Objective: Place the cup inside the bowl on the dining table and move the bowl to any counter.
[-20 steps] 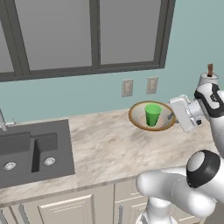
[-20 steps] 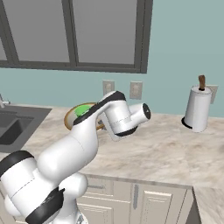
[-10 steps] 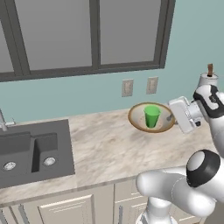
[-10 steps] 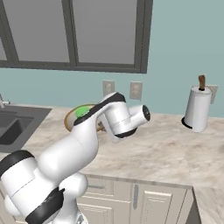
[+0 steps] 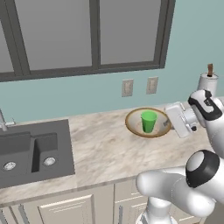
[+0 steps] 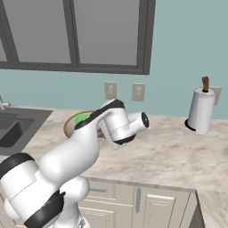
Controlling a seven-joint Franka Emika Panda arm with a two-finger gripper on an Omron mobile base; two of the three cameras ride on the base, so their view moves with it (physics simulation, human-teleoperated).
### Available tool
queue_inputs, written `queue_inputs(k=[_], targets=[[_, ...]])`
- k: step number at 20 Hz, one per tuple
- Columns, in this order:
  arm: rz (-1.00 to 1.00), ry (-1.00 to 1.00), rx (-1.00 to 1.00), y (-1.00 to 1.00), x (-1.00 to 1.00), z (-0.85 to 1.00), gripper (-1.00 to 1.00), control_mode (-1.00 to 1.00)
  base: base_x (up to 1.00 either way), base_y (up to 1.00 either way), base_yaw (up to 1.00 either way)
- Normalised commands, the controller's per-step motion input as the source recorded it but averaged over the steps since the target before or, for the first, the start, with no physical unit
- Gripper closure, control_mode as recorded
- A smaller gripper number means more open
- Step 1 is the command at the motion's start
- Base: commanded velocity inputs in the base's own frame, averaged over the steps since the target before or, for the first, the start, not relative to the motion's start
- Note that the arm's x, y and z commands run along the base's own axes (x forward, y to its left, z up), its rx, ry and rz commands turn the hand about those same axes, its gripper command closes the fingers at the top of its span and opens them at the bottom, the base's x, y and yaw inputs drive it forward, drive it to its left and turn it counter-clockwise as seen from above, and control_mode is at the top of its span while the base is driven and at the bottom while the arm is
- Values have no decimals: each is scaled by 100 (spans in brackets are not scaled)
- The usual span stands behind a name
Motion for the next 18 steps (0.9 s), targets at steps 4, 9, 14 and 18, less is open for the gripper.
queue_inputs(k=[4, 9, 14, 18], targets=[[0, 11, 0, 14, 0, -4, 100, -100, 0, 0, 0], [0, 15, 0, 19, 0, -2, 100, -100, 0, 0, 0], [1, 11, 1, 15, -2, 0, 100, -100, 0, 0, 0], [0, 0, 1, 16, -1, -20, 100, -100, 0, 0, 0]])
